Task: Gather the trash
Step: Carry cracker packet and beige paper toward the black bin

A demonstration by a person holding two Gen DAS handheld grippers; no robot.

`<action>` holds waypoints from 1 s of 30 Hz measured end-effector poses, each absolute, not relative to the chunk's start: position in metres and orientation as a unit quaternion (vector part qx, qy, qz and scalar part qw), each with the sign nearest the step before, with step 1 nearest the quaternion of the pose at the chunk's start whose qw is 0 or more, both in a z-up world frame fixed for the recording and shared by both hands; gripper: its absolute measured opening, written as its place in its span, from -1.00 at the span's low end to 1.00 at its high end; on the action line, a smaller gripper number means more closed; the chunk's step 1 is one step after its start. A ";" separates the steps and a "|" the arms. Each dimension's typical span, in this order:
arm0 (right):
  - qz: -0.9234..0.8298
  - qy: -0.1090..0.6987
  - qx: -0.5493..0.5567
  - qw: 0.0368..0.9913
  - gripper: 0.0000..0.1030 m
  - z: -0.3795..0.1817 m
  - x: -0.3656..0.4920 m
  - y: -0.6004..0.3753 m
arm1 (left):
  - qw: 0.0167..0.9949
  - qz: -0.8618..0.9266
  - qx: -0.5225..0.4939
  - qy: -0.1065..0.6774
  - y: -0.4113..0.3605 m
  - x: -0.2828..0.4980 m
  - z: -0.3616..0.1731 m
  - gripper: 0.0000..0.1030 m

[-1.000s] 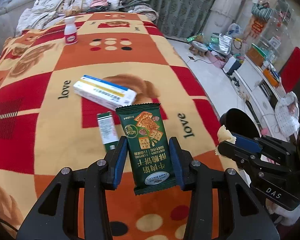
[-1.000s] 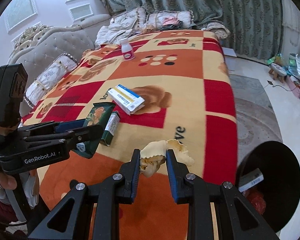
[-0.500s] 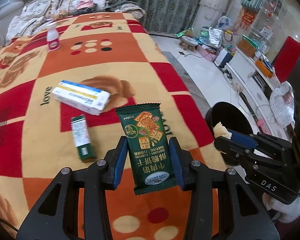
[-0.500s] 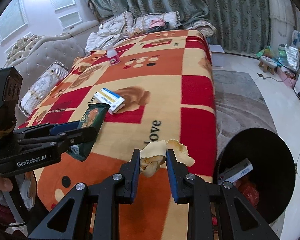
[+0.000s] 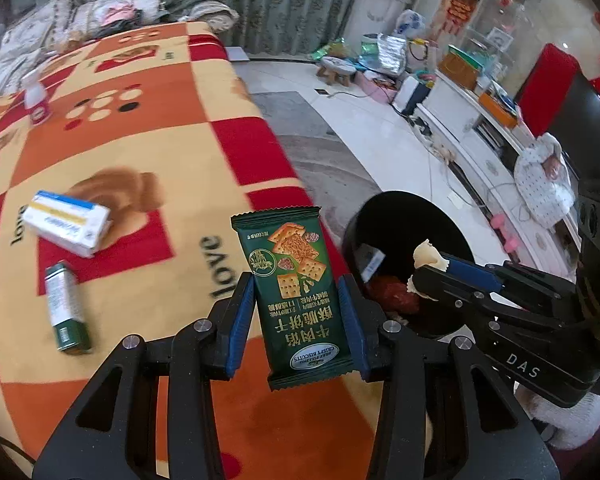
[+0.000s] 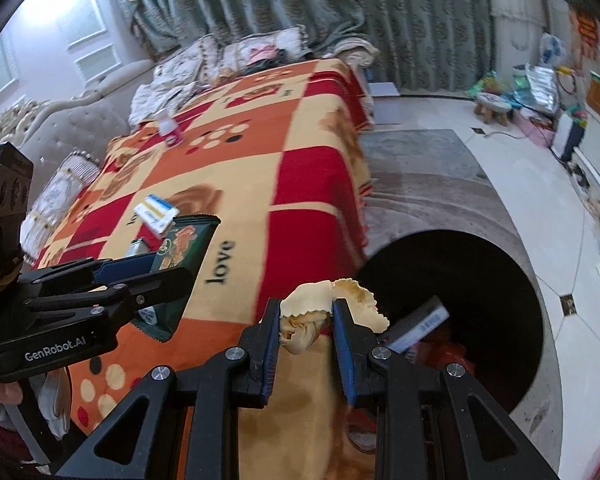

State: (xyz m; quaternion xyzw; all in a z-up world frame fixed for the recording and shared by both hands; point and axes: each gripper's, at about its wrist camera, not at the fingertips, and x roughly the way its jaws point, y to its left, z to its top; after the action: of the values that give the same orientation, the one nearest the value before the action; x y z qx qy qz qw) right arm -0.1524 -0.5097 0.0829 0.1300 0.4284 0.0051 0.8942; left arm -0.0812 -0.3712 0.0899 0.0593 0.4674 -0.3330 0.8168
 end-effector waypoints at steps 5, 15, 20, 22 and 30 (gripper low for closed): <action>-0.016 0.431 0.144 0.891 -0.52 0.079 -0.159 -0.534 | 0.806 -0.349 0.066 0.473 -0.398 -0.083 0.085 -0.22; -0.048 0.434 0.167 0.884 -0.52 0.068 -0.170 -0.572 | 0.786 -0.375 0.069 0.486 -0.438 -0.082 0.074 -0.22; -0.058 0.436 0.175 0.881 -0.52 0.062 -0.173 -0.584 | 0.778 -0.384 0.069 0.491 -0.453 -0.082 0.070 -0.22; -0.061 0.438 0.178 0.879 -0.52 0.060 -0.173 -0.587 | 0.777 -0.387 0.069 0.492 -0.457 -0.083 0.069 -0.22; -0.075 0.435 0.189 0.877 -0.51 0.057 -0.177 -0.598 | 0.770 -0.401 0.062 0.492 -0.461 -0.085 0.069 -0.19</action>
State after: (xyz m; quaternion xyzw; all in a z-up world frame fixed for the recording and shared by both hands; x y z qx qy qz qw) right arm -0.1768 -0.5978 0.0570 0.1891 0.4354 -0.0748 0.8770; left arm -0.0852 -0.4613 0.0688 0.0620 0.4916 -0.4013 0.7704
